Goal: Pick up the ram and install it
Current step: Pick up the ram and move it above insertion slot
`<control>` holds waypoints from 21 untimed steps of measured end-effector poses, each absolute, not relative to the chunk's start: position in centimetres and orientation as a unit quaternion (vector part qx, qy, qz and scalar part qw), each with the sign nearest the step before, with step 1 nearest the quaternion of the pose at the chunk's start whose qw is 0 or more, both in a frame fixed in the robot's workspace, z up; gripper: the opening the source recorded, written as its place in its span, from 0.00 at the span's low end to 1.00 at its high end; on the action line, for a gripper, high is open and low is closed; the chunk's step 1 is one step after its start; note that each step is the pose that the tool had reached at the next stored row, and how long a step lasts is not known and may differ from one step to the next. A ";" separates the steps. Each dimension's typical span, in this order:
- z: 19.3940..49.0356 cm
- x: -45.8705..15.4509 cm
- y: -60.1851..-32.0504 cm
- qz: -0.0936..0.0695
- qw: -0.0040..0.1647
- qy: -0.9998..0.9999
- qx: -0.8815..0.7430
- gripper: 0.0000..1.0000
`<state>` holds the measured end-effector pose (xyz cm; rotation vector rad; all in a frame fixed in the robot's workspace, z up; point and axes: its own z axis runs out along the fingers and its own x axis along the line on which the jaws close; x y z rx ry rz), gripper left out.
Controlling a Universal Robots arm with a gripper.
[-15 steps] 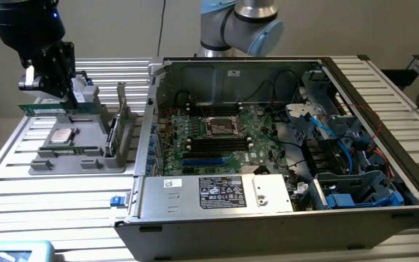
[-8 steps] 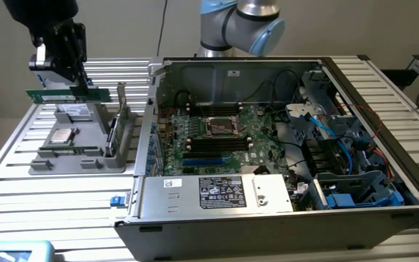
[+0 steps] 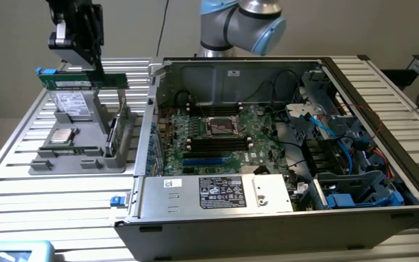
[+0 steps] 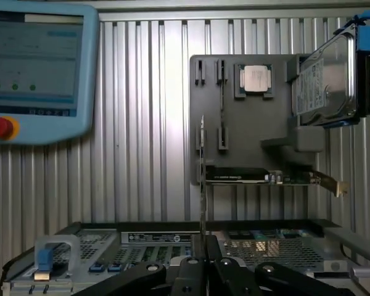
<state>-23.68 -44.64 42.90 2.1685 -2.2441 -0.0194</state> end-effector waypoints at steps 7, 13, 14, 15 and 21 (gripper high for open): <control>43.5 -20.5 -44.7 -0.008 0.012 -0.719 0.695 0.12; 43.5 -17.8 -44.7 -0.008 0.012 -0.719 0.695 0.12; 43.5 -17.3 -44.7 -0.008 0.012 -0.719 0.695 0.12; 43.5 -16.8 -44.7 -0.008 0.013 -0.719 0.695 0.12; 43.5 -14.1 -44.7 -0.008 0.013 -0.719 0.695 0.12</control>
